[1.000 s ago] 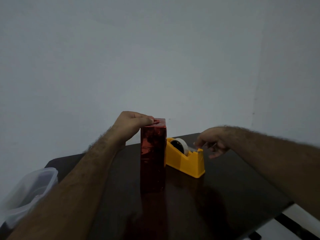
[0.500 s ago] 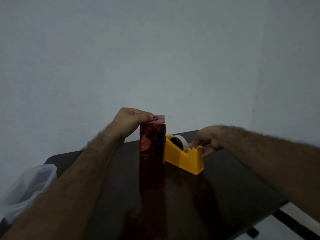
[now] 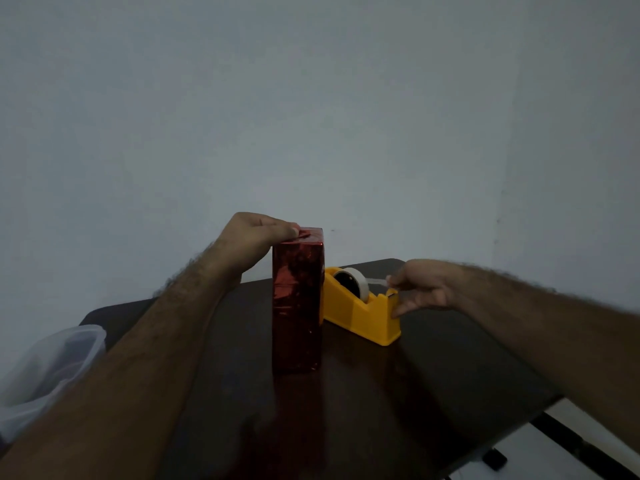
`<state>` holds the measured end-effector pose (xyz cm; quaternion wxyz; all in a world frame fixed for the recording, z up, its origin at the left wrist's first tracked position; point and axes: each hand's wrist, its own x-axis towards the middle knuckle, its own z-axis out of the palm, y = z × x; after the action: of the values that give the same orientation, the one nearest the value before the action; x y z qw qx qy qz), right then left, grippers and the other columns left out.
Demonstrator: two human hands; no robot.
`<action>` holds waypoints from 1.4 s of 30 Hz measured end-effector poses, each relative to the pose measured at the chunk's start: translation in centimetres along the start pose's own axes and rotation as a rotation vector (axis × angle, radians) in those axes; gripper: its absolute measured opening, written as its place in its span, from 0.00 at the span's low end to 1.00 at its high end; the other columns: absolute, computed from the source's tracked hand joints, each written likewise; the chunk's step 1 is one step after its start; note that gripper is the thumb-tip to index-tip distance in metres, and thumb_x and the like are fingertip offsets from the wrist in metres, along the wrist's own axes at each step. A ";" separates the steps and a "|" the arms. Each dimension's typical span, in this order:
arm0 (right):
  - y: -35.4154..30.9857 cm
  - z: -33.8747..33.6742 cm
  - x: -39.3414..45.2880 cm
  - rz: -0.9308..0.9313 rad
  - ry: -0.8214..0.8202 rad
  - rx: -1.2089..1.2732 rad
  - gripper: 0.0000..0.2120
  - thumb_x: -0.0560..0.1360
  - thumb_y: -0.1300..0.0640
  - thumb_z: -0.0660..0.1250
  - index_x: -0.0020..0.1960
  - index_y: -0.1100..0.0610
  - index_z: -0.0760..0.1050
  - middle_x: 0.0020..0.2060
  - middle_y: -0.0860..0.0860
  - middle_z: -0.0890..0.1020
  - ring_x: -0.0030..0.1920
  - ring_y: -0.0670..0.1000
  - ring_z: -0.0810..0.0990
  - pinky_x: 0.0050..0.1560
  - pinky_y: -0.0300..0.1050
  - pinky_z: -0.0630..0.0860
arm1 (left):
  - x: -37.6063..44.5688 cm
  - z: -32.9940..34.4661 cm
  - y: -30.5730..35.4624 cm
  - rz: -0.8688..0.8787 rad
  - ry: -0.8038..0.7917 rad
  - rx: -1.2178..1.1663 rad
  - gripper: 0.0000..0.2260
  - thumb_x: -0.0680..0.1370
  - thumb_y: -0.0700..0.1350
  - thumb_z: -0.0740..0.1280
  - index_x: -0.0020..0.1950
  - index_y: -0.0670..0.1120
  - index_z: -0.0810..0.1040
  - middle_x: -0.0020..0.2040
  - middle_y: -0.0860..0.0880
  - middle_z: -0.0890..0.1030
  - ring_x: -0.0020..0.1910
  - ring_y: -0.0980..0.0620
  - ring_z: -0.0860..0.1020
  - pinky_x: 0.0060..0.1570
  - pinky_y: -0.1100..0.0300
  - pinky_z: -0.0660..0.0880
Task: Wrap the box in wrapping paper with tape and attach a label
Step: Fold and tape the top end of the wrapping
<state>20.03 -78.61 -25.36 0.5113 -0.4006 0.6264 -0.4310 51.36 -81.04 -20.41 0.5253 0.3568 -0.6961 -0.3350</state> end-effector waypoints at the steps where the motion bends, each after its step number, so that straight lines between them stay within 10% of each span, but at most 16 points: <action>1: 0.4 -0.2 0.0 -0.007 -0.008 0.024 0.08 0.83 0.68 0.65 0.61 0.64 0.73 0.64 0.56 0.77 0.61 0.58 0.80 0.49 0.67 0.84 | 0.0 0.0 0.0 0.002 0.003 0.003 0.08 0.77 0.39 0.74 0.54 0.40 0.88 0.51 0.49 0.89 0.52 0.59 0.85 0.45 0.73 0.77; 23: 4.7 -1.5 0.0 -0.070 -0.054 0.283 0.15 0.80 0.69 0.67 0.66 0.65 0.73 0.66 0.60 0.75 0.60 0.60 0.83 0.46 0.54 0.87 | -0.1 -0.1 -0.1 -0.002 0.010 0.016 0.07 0.78 0.40 0.74 0.54 0.41 0.88 0.51 0.49 0.89 0.53 0.59 0.85 0.52 0.66 0.75; 32: 4.7 -1.2 -0.3 -0.090 -0.009 0.167 0.18 0.81 0.63 0.70 0.70 0.61 0.73 0.64 0.58 0.80 0.60 0.62 0.85 0.57 0.71 0.82 | -0.1 -0.1 0.1 -0.003 0.014 0.036 0.07 0.78 0.41 0.74 0.55 0.42 0.88 0.51 0.51 0.89 0.51 0.63 0.85 0.49 0.69 0.74; 42: 6.1 -1.5 -0.1 -0.091 -0.007 0.119 0.16 0.79 0.60 0.73 0.66 0.60 0.78 0.63 0.56 0.82 0.61 0.57 0.84 0.56 0.65 0.83 | 0.0 -0.1 -0.1 0.001 0.003 0.047 0.07 0.79 0.41 0.73 0.55 0.42 0.88 0.50 0.52 0.88 0.47 0.67 0.83 0.44 0.74 0.73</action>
<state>18.23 -76.42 -30.93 0.5161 -0.3992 0.5791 -0.4888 51.47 -81.08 -20.44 0.5179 0.3693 -0.7032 -0.3176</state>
